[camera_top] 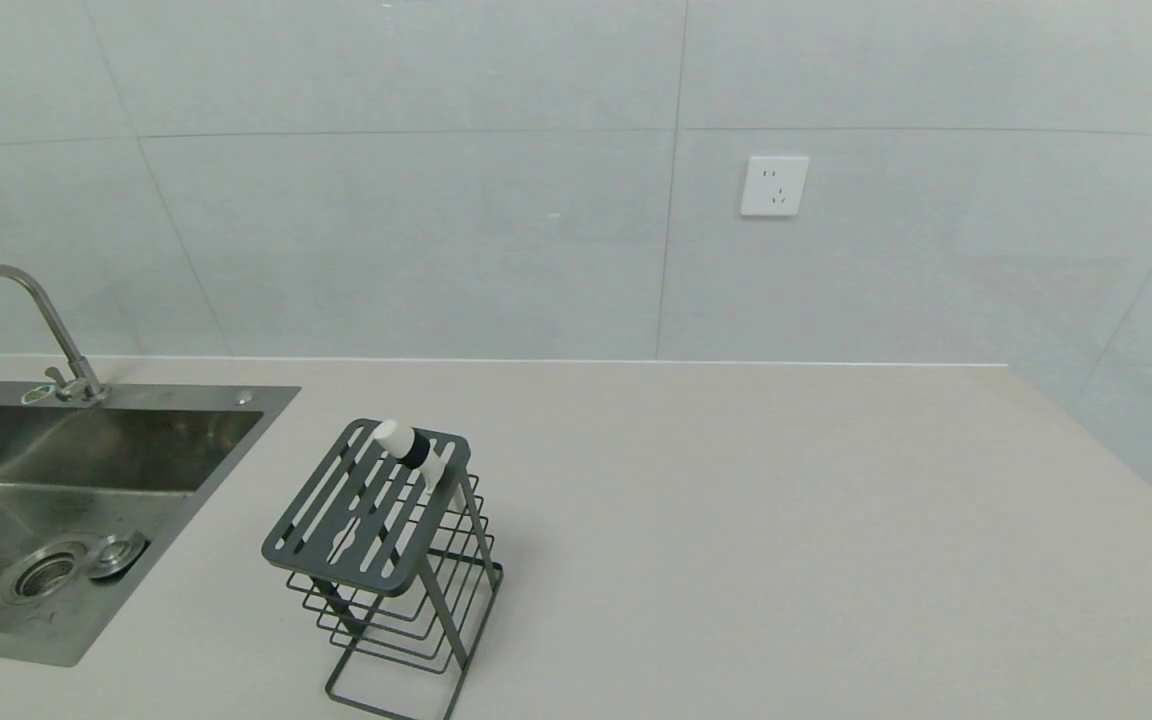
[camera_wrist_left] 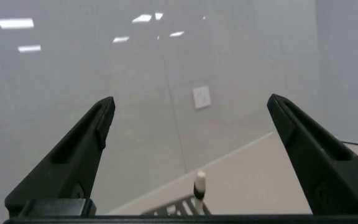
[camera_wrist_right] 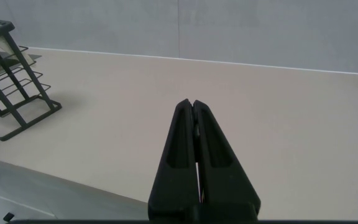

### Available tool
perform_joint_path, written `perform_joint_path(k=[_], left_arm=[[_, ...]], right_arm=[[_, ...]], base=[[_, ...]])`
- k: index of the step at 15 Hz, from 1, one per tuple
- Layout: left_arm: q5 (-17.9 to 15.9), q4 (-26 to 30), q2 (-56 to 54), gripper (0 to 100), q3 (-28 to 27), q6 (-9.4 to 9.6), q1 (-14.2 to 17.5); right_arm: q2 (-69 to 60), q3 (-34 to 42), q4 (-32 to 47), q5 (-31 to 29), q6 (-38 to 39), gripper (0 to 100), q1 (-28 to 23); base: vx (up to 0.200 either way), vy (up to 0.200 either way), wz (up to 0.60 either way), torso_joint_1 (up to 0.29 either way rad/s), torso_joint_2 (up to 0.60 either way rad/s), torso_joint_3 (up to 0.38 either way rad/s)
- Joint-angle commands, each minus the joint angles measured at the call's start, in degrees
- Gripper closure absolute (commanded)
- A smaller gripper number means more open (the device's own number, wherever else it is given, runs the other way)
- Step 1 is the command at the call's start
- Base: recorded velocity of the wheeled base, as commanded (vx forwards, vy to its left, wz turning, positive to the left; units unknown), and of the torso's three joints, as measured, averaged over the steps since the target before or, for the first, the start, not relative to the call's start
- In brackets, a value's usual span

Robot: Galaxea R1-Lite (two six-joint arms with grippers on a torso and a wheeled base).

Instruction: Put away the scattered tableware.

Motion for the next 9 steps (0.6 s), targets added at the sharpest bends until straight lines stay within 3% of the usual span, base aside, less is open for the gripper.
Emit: perform_joint_path(k=[1, 4, 6, 9], left_arm=[[0.47, 15.44, -16.39, 0, -0.49, -0.90, 2.68], [3.81, 27.39, -23.51, 0, 0.04, -2.04, 5.85], [5.04, 31.35, -26.85, 0, 1.36, -2.31, 7.25], [10.31, 34.34, -27.38, 0, 6.19, -1.52, 7.61]], right_arm=[[0.09, 0.00, -0.02, 0.08, 0.02, 100, 0.00], [0.09, 0.00, -0.02, 0.08, 0.02, 100, 0.00], [0.09, 0.00, -0.02, 0.08, 0.11, 100, 0.00], [0.09, 0.00, -0.02, -0.10, 0.02, 100, 0.00]], base=[[0.000, 0.000, 0.00, 0.000, 0.00, 0.000], [0.000, 0.000, 0.00, 0.000, 0.00, 0.000], [0.000, 0.000, 0.00, 0.000, 0.00, 0.000], [0.000, 0.000, 0.00, 0.000, 0.00, 0.000]])
